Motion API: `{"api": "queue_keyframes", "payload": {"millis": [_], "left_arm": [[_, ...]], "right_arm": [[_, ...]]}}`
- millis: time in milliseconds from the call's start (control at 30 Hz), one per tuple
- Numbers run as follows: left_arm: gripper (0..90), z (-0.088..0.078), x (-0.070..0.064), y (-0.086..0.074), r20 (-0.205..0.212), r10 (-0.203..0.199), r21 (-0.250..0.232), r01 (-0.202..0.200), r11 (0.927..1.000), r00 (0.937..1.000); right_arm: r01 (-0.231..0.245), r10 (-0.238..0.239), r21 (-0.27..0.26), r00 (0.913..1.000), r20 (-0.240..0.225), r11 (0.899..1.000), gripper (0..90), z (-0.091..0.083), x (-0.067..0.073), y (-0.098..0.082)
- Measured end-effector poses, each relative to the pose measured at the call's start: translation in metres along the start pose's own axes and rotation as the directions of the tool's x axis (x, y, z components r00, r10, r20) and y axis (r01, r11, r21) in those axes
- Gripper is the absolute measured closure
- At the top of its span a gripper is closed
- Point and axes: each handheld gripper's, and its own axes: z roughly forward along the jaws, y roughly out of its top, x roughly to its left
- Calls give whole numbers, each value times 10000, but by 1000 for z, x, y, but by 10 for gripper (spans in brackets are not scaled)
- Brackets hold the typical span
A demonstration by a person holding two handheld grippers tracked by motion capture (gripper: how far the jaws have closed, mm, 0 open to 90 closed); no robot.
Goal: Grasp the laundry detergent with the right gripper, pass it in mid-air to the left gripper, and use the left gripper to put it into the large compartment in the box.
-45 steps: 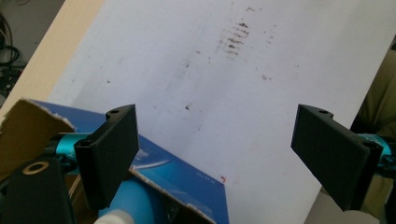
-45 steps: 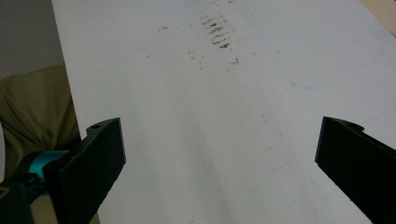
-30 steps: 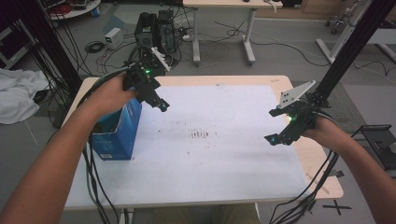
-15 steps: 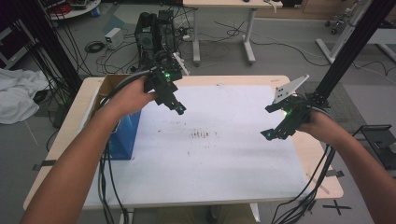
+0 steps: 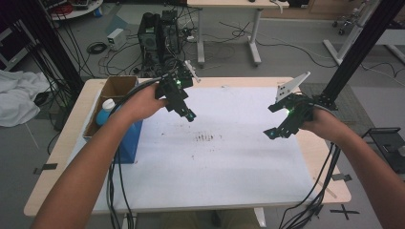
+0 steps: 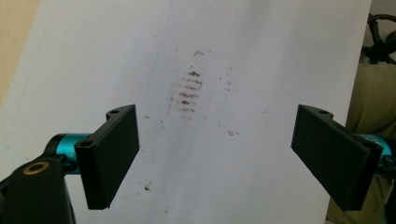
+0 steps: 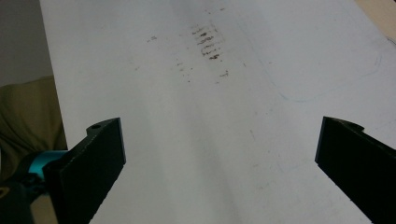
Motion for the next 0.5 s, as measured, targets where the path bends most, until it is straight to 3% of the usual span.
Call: {"api": "queue_keyframes", "payload": {"millis": [33, 133, 500], "left_arm": [[153, 2, -1, 0, 75, -196, -139, 197, 9997, 9998], [153, 2, 0, 0, 72, 54, -5, -54, 10000, 10000], [153, 4, 1, 0, 112, -40, -43, 41, 10000, 9999]], "right_arm": [[-44, 44, -1, 10000, 52, 10000, 7, 0, 0, 0], [33, -33, 45, 10000, -12, 10000, 7, 2, -1, 1], [-80, 80, 116, 10000, -1, 9999, 7, 2, -2, 2]]}}
